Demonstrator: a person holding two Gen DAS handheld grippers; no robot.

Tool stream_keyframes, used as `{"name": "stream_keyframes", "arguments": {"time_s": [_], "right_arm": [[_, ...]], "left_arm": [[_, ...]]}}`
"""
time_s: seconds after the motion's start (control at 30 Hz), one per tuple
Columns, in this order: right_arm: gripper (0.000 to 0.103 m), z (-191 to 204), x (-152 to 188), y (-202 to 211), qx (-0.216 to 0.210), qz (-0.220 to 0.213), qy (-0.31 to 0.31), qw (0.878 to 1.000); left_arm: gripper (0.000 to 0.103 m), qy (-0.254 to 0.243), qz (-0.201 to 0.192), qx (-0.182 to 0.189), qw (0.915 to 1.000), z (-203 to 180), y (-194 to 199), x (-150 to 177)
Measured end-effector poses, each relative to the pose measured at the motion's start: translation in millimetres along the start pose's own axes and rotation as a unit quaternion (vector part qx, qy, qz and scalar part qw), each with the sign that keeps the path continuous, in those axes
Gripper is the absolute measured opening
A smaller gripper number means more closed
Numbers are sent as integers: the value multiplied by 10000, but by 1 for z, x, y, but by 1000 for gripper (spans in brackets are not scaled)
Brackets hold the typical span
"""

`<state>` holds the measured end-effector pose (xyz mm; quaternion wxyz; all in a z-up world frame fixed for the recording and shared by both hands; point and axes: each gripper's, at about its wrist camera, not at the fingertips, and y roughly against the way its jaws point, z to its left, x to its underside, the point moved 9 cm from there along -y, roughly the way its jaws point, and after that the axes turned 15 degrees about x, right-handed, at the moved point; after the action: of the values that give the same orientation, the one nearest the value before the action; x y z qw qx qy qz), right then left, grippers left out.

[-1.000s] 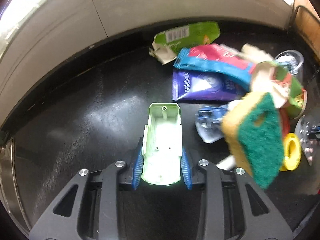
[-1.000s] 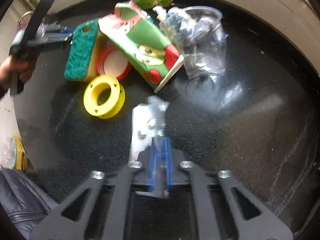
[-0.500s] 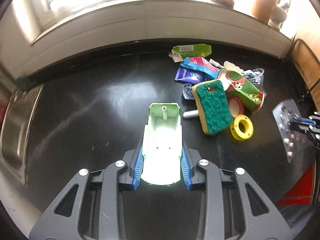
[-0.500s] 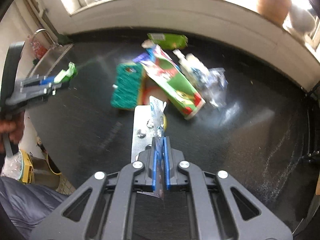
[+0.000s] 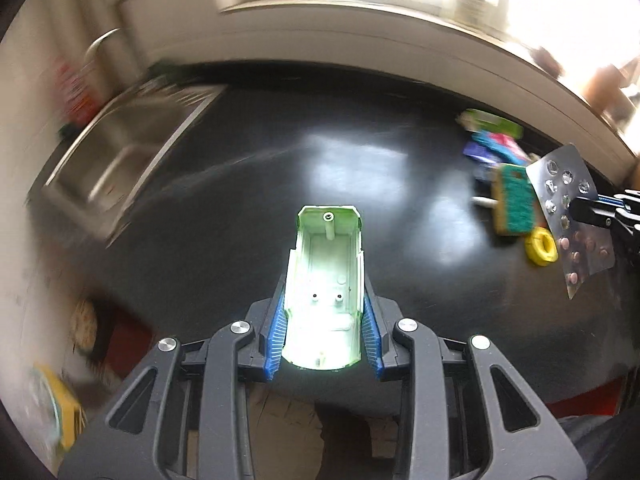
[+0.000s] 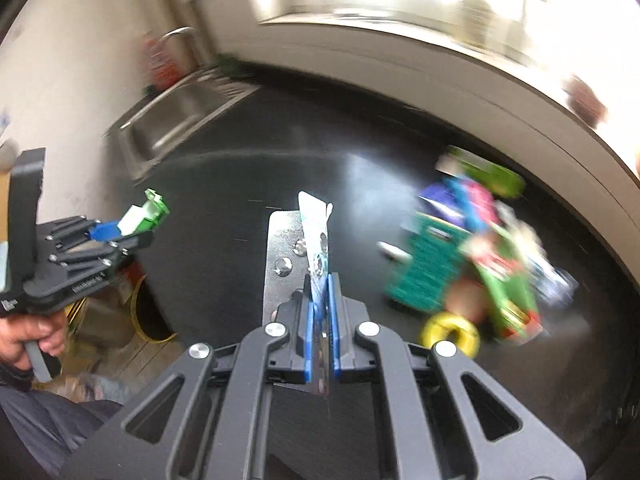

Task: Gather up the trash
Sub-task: 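Carry both items to the yellow-rimmed bin and open both tools over it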

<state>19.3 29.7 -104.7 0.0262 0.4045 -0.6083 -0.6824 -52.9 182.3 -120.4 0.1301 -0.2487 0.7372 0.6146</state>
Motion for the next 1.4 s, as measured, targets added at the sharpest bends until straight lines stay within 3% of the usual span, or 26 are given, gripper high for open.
{"name": "stream_keyframes", "arguments": {"time_s": [0.13,0.27,0.37,0.53,0.67,0.77,0.93,1.03,1.07,1.1,1.2,1.4], "right_arm": [[7,103,-22,-15,-685,-12,771,9947],[7,210,-26,-33,-1353,175,1472,9797],[7,287,-19,-52,-1689,397,1966,9650],[7,392,3,-103,-1792,839,2559,9462],[7,445,18,-144,-1647,1050,2886,9373],[7,467,26,-166,-1554,1171,3045,9324],[7,495,33,-192,-1560,1333,3192,9252],[8,503,38,-205,-1535,1525,3270,9199],[9,505,39,-208,-1521,1566,3285,9189],[15,505,40,-207,-1545,1592,3281,9182],[78,502,37,-200,-1606,1427,3226,9218],[79,492,23,-171,-1723,1274,2999,9296]], "left_arm": [[33,666,-122,-509,9964,67,25,39],[33,1337,-200,-1067,9851,140,47,100],[33,1835,-183,-1269,9746,184,51,148],[33,2551,-179,-1115,9603,239,23,214],[33,2985,-305,-814,9504,274,-10,246],[33,3302,-341,-658,9410,292,-27,261],[36,3501,-419,-517,9344,309,-42,271],[78,3560,-386,-553,9321,314,-42,275],[78,3554,-462,-625,9315,317,-40,275],[78,3572,-448,-646,9307,318,-39,277],[82,3647,-391,-692,9277,319,-34,281],[87,3563,-411,-785,9302,307,-10,272]]}}
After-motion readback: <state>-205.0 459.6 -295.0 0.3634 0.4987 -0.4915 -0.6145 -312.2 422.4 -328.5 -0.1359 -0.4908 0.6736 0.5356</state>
